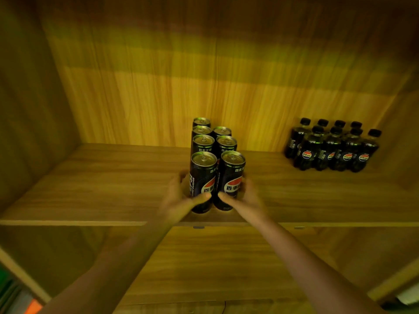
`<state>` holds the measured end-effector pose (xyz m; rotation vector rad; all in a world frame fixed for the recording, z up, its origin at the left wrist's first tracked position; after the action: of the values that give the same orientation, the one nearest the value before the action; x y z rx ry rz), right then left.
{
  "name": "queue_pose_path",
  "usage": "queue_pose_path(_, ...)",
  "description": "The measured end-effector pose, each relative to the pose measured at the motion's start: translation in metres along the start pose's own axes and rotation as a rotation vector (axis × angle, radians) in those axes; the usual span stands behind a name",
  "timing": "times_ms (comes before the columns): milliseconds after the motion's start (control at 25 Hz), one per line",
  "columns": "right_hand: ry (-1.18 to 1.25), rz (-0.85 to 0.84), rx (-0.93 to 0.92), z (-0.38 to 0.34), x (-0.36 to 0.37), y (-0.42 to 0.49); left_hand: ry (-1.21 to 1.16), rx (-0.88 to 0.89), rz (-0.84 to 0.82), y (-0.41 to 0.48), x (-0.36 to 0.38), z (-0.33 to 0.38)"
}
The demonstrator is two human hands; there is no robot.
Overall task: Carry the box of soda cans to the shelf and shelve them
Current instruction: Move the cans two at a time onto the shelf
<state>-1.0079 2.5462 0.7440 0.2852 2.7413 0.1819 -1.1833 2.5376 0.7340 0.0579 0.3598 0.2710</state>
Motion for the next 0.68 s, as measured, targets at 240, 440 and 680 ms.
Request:
queue_pose_path(240, -0.282, 0.08, -0.034, 0.044, 0.004, -0.001, 0.56, 0.197, 0.155, -0.004, 0.006, -0.024)
queue_pose_path(440, -0.448, 0.144, -0.096, 0.049, 0.013, 0.008, 0.629, 0.219, 0.082, 0.009, 0.011, -0.028)
queue_pose_path(680, -0.572, 0.203, -0.129, 0.045, 0.014, 0.013, 0.773, 0.169, -0.01, 0.021, 0.02, -0.036)
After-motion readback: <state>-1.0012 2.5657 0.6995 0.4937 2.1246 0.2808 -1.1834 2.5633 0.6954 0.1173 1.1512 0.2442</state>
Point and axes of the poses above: each hand's wrist, its own y-axis towards the middle knuckle, its own x-axis out of the palm, z = x × y, the point moved 5 cm from there along y, towards the middle knuckle, and after that the axes turned 13 degrees about z, right-handed, at the moved point
